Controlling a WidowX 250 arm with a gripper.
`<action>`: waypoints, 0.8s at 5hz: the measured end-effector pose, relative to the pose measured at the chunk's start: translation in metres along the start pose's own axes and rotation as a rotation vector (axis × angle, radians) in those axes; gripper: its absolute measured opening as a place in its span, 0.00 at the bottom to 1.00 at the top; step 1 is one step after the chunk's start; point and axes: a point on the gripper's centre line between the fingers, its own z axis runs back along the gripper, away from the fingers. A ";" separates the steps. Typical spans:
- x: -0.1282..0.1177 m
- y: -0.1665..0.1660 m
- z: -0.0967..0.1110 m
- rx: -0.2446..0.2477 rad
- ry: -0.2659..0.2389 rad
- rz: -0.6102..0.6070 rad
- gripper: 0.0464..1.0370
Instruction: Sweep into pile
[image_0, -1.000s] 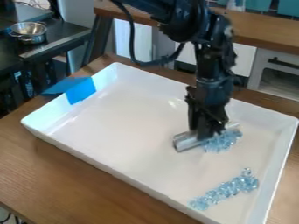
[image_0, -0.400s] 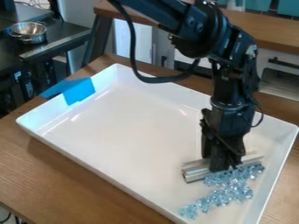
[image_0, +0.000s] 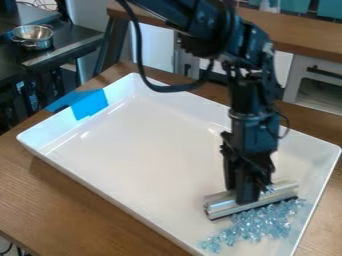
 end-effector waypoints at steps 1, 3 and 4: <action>-0.017 0.049 0.049 -0.028 -0.078 0.141 0.28; -0.072 0.115 0.101 0.005 -0.128 0.298 0.28; -0.097 0.147 0.105 0.089 -0.138 0.369 0.28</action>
